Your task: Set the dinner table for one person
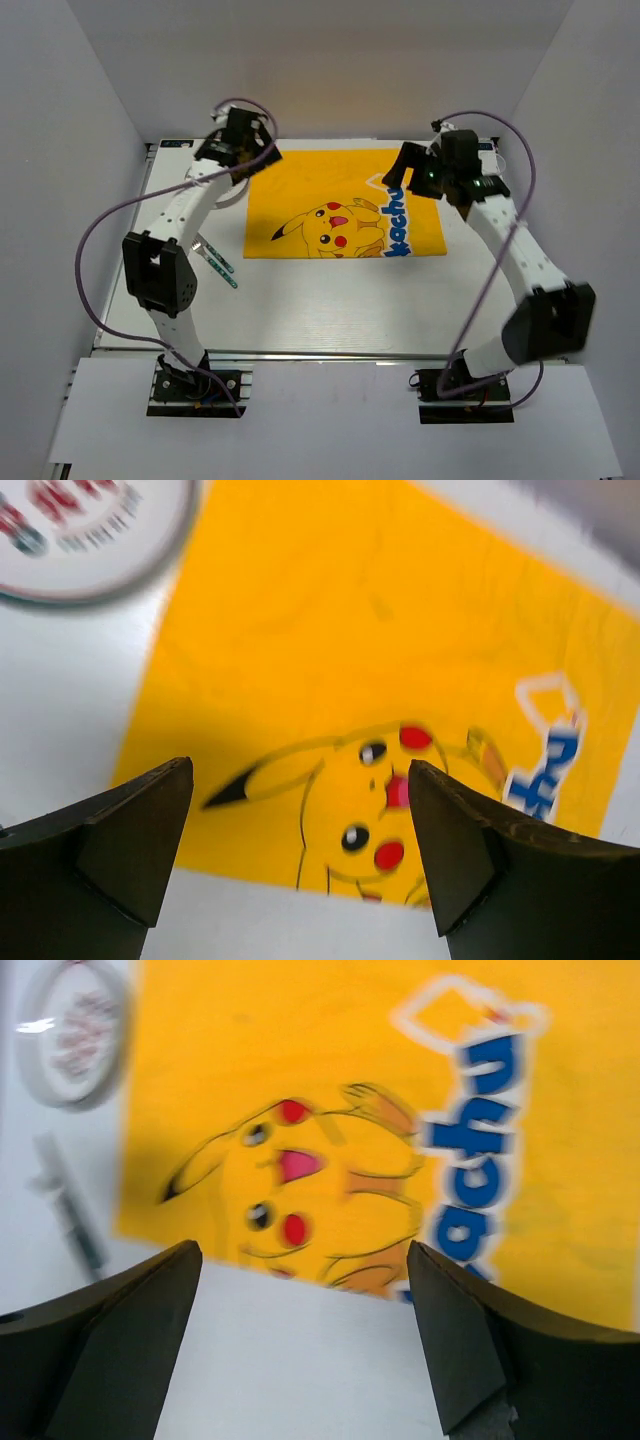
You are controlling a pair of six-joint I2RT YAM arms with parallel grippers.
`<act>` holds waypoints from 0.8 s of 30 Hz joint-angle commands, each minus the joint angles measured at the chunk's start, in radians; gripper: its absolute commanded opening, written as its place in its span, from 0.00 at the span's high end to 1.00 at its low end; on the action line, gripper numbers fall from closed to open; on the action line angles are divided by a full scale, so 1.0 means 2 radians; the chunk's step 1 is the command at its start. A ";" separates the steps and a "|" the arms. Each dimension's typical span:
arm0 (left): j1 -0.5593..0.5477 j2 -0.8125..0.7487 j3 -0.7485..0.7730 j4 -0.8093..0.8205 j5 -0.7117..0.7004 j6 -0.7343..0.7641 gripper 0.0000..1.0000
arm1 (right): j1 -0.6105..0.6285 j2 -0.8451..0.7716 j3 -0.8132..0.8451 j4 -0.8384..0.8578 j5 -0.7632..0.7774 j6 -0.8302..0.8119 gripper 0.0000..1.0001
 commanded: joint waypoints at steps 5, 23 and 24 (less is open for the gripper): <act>0.155 0.077 0.081 -0.042 0.104 -0.031 0.02 | 0.011 -0.176 -0.245 0.208 -0.246 0.051 0.11; 0.245 0.182 0.102 -0.041 0.111 -0.092 0.12 | 0.011 -0.348 -0.384 0.237 -0.400 0.087 0.11; 0.245 0.192 0.109 -0.042 0.111 -0.091 0.14 | 0.010 -0.355 -0.384 0.228 -0.395 0.084 0.11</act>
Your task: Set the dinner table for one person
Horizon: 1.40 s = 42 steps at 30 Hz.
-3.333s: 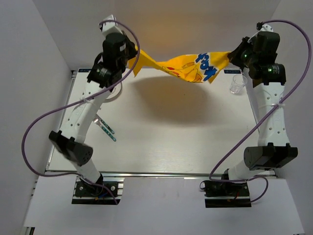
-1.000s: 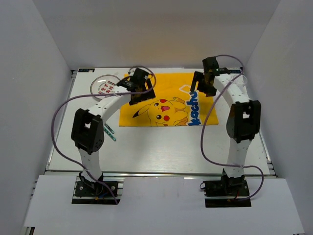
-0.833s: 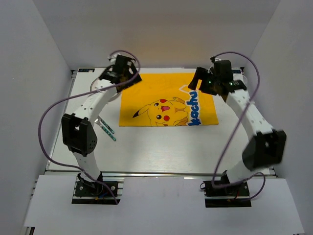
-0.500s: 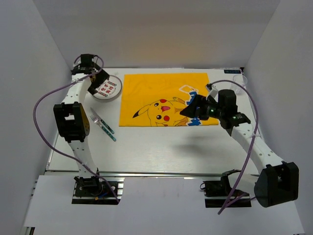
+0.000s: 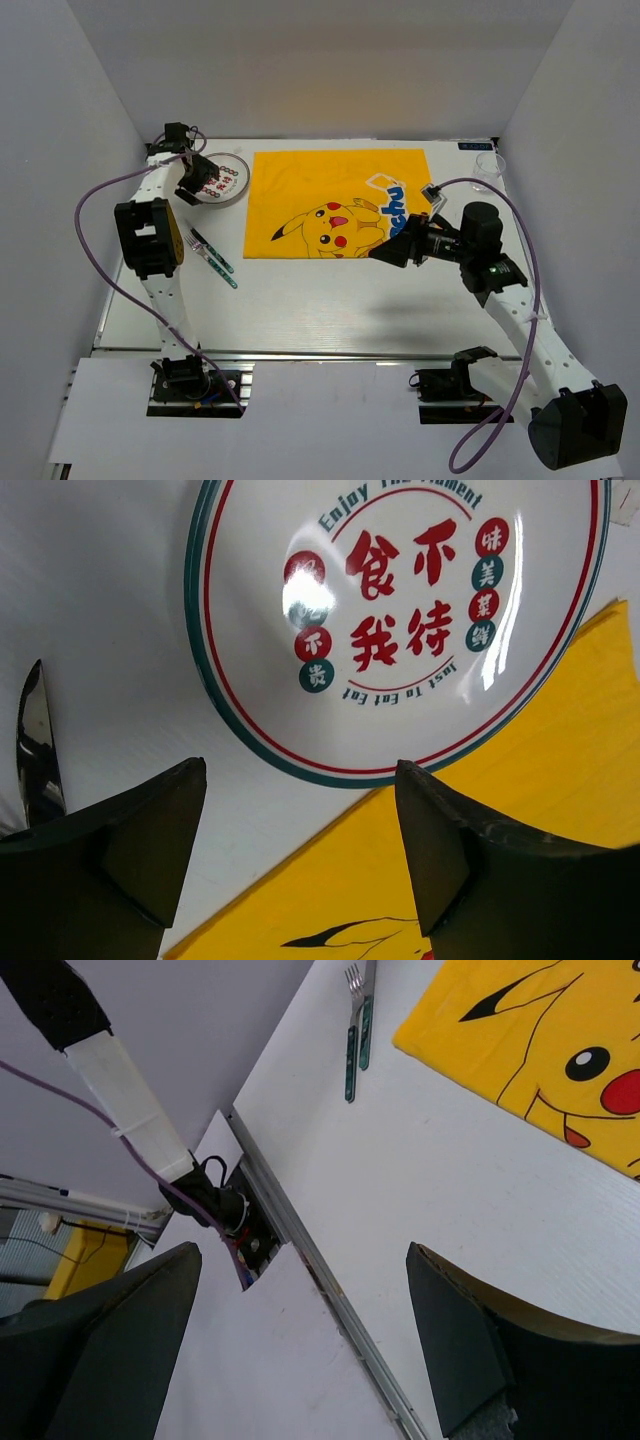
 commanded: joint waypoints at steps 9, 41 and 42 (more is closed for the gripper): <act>0.009 0.007 -0.007 0.010 -0.013 -0.012 0.18 | -0.002 -0.019 0.004 -0.033 -0.002 -0.016 0.11; 0.018 -0.149 -0.109 0.247 0.054 0.012 1.00 | -0.001 -0.024 0.022 -0.099 0.058 -0.051 0.11; 0.018 -0.161 -0.121 0.258 0.067 0.012 1.00 | -0.003 -0.026 0.023 -0.104 0.064 -0.055 0.11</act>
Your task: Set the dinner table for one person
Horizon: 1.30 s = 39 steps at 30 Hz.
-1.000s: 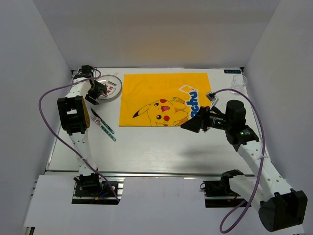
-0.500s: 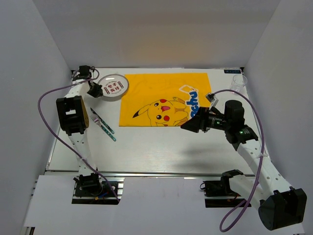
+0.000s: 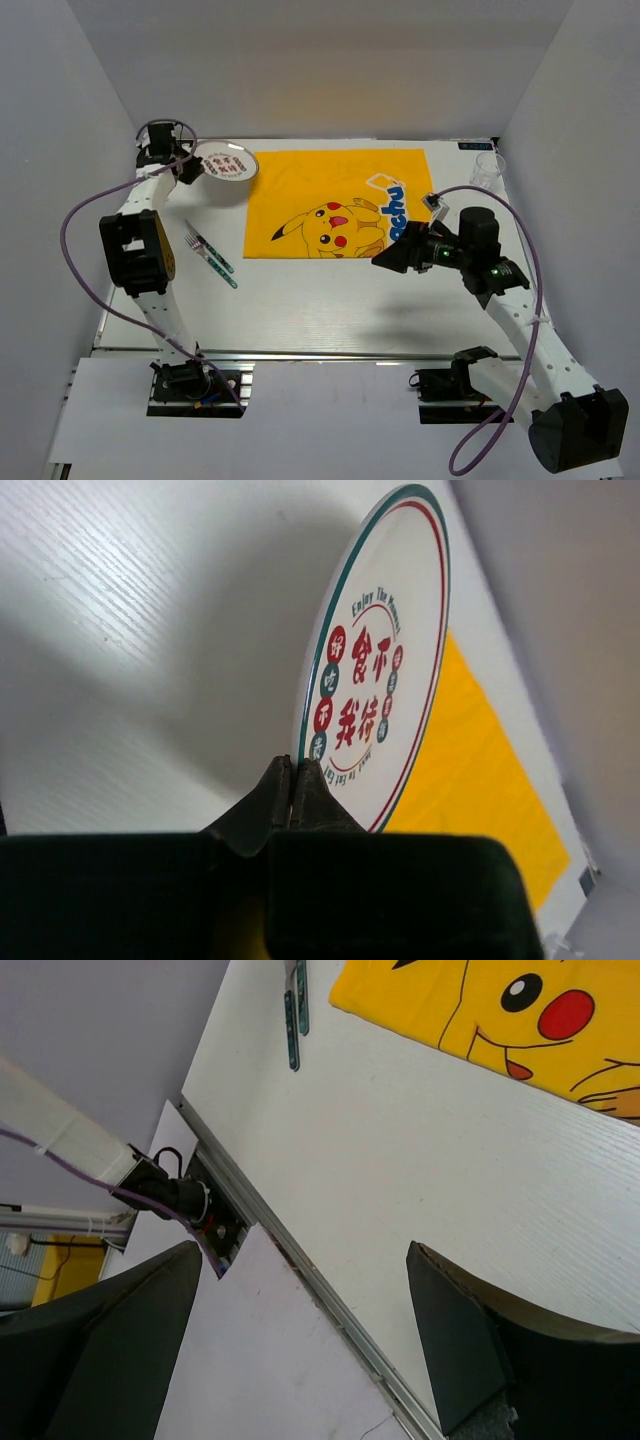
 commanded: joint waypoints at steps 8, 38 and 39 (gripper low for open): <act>-0.038 -0.090 -0.069 0.222 0.218 -0.041 1.00 | -0.004 -0.031 0.055 -0.075 0.164 0.007 0.11; -0.187 -0.045 -0.215 0.372 0.296 -0.045 1.00 | -0.016 -0.094 0.047 -0.119 0.240 0.020 0.11; -0.191 -0.031 -0.203 0.366 0.295 -0.044 1.00 | -0.016 -0.094 0.046 -0.119 0.244 0.019 0.11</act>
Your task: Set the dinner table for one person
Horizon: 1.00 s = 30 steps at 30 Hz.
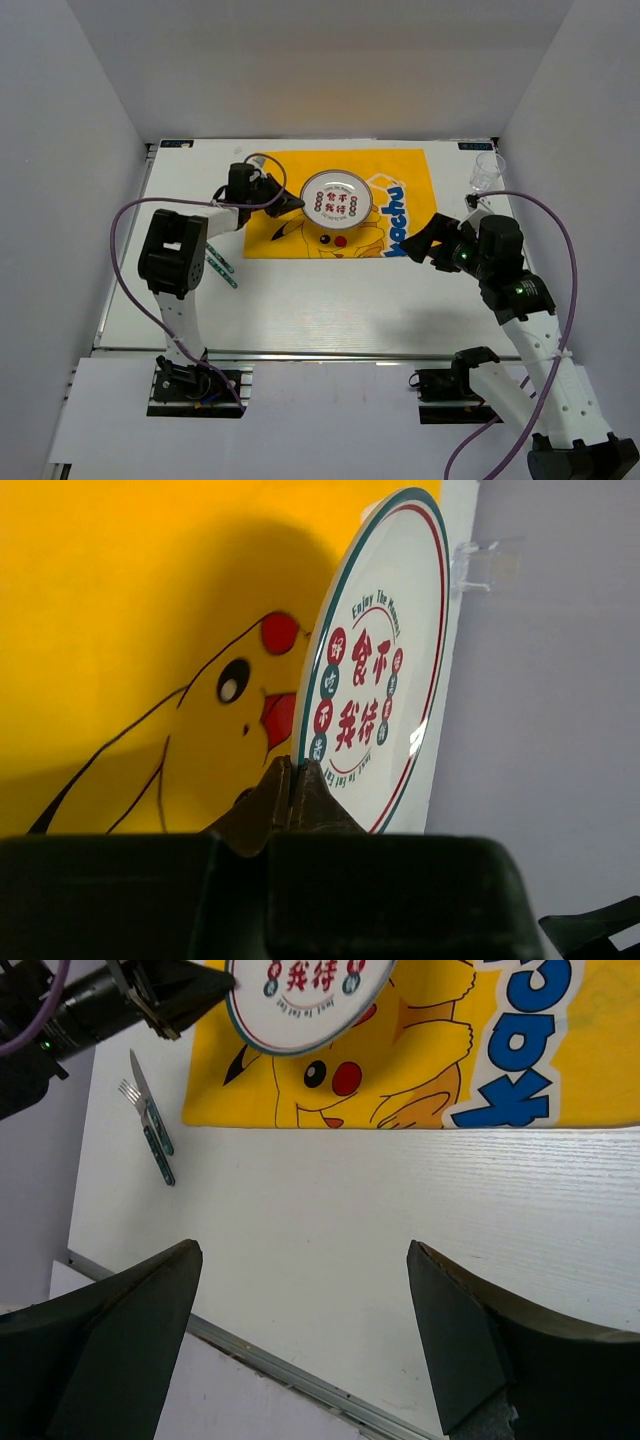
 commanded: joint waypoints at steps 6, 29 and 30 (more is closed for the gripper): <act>-0.014 0.065 0.125 0.001 0.015 0.001 1.00 | -0.002 -0.001 -0.010 0.023 0.006 -0.010 0.11; -0.031 0.109 0.166 -0.042 -0.034 0.014 1.00 | -0.010 0.024 -0.010 0.040 0.003 -0.011 0.11; -0.031 0.111 0.172 -0.054 -0.033 0.015 1.00 | -0.010 0.025 -0.010 0.042 0.003 -0.011 0.11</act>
